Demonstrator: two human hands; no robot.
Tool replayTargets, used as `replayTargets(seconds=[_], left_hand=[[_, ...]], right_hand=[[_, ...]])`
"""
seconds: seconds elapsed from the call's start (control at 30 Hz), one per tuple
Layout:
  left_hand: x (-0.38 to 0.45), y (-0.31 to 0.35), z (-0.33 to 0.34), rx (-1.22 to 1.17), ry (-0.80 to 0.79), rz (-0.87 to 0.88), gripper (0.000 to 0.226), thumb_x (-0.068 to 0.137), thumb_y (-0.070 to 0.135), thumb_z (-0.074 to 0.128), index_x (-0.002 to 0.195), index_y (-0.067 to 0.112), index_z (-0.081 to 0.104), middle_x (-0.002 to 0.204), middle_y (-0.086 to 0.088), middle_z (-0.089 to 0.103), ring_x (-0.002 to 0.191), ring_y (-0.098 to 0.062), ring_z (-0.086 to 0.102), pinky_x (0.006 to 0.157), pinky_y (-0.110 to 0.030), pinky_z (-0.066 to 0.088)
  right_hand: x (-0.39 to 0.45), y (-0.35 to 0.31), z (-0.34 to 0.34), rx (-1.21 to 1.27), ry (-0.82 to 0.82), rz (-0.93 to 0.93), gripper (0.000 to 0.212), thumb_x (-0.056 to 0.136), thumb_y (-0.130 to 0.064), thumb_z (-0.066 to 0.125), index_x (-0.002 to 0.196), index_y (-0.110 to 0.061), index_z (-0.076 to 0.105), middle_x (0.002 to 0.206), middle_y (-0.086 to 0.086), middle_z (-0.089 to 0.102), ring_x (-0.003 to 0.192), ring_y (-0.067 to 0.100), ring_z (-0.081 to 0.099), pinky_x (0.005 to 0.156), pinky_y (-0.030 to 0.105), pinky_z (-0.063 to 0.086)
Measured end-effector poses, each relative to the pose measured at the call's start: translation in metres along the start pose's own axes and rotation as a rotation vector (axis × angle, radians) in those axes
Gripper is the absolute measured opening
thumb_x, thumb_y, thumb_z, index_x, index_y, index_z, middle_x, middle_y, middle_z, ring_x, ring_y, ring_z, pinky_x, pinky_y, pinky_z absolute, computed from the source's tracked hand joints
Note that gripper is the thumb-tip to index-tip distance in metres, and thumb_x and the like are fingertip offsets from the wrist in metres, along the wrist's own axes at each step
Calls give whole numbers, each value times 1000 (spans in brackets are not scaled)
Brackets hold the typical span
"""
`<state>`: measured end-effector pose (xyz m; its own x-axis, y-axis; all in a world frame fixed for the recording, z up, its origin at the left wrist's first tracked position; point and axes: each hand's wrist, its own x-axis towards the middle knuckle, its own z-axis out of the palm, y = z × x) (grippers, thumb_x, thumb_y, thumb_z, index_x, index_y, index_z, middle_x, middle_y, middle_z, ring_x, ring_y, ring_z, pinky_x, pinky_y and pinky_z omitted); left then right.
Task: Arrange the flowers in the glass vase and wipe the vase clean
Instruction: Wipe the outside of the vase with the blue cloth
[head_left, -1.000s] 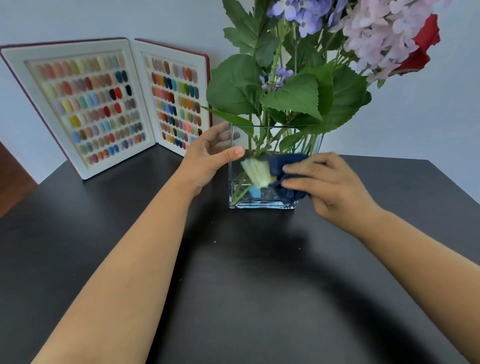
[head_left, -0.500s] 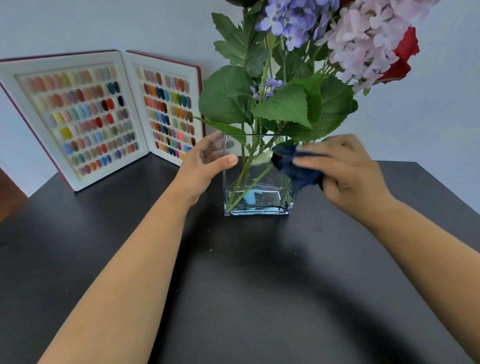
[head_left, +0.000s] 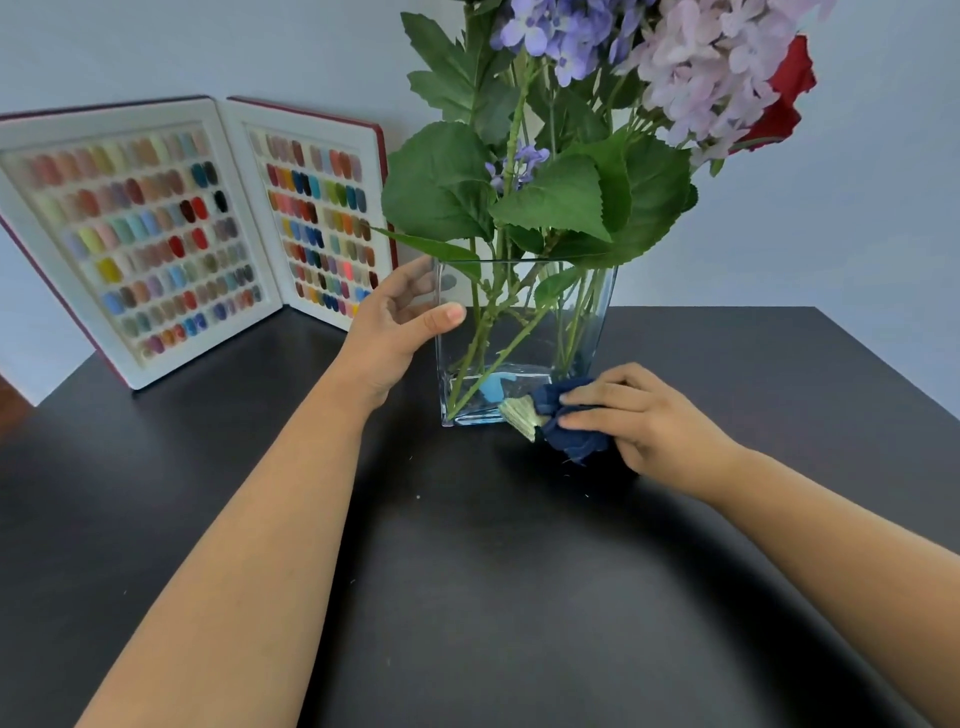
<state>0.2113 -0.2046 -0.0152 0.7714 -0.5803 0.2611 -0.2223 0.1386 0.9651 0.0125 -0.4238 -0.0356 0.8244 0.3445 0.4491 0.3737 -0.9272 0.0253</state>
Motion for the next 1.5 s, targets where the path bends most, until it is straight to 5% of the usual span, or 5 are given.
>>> replayTargets(seconds=[0.3, 0.7, 1.0, 1.3, 1.5], left_hand=[[2, -3, -1, -13, -7, 20, 103, 56, 43, 84, 141, 0, 45, 135, -15, 58, 108, -8, 62, 89, -17, 48], [3, -4, -2, -28, 3, 18, 110, 51, 48, 87, 142, 2, 45, 138, -16, 55, 104, -2, 63, 85, -14, 48], [7, -7, -1, -6, -4, 19, 77, 72, 19, 71, 140, -5, 43, 137, -27, 53, 113, -24, 57, 89, -25, 50], [1, -1, 1, -40, 13, 42, 130, 40, 68, 86, 138, -5, 44, 135, -22, 55, 108, -17, 60, 87, -19, 49], [2, 0, -1, -28, -9, 57, 120, 45, 67, 86, 132, -6, 49, 119, -11, 62, 99, -7, 63, 84, -16, 49]], right_hand=[[53, -17, -26, -42, 446, 64, 50, 71, 25, 50, 106, -3, 72, 116, 10, 66, 91, 36, 55, 91, 28, 41], [32, -37, 27, 99, -36, 8, 50, 68, 20, 64, 108, -8, 72, 117, 8, 68, 89, 36, 58, 85, 44, 52], [80, -39, -9, 4, 452, 5, 45, 78, 14, 44, 109, -3, 71, 119, 10, 66, 94, 30, 50, 91, 29, 41], [53, -51, 36, -9, 88, -146, 35, 78, 8, 65, 110, -7, 71, 120, 9, 67, 97, 30, 57, 92, 35, 46], [62, -57, 24, 20, 6, -120, 37, 82, 8, 58, 115, -5, 68, 122, 11, 65, 96, 35, 57, 90, 41, 47]])
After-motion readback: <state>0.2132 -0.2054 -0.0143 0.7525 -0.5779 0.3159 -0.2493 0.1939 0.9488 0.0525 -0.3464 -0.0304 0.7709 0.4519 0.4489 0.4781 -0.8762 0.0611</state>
